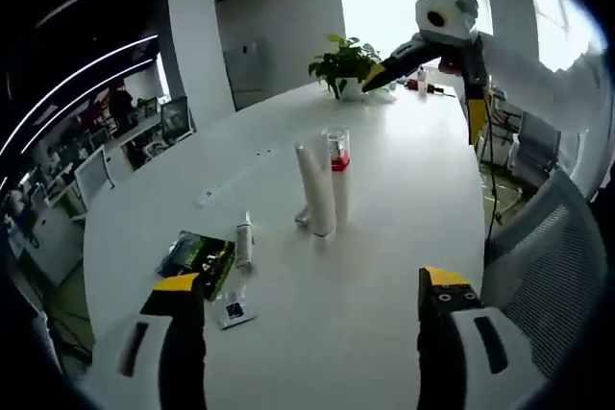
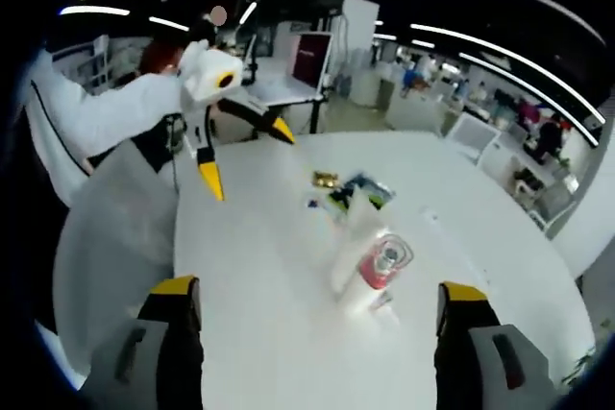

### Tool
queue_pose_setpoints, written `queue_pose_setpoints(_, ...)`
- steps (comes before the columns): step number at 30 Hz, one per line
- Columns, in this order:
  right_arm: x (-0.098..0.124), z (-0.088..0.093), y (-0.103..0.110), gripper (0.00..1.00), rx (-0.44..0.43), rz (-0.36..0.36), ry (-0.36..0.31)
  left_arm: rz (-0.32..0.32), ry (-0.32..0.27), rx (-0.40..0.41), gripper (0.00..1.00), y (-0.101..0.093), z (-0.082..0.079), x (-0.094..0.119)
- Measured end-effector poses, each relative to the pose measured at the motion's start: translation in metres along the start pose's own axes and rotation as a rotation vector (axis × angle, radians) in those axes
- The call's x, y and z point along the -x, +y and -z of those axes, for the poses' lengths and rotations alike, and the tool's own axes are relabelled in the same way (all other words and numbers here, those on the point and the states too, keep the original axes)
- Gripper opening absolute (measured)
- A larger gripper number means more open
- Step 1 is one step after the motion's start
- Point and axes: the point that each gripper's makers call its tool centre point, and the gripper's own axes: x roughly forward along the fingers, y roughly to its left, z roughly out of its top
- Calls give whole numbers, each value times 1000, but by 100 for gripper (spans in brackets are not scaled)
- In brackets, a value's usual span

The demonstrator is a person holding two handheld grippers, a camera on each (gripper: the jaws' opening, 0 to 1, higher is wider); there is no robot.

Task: Arrange the skincare products in the storage area until every visible bottle or jar stands upright without overlapping.

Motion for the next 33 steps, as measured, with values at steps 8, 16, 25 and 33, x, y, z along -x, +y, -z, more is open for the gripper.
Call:
queue_pose_setpoints(8, 8, 9, 6, 100, -5, 27, 3, -10, -11, 5, 99, -1, 4, 14)
queue_pose_setpoints(16, 17, 9, 9, 100, -45, 95, 3, -11, -13, -6, 99, 1, 6, 29)
queue_pose_setpoints(25, 23, 4, 22, 100, -110, 162, -4, 7, -33, -1, 99, -2, 13, 54)
queue_pose_setpoints(33, 26, -6, 33, 100, -127, 250, -31, 2, -78, 34, 99, -6, 21, 74)
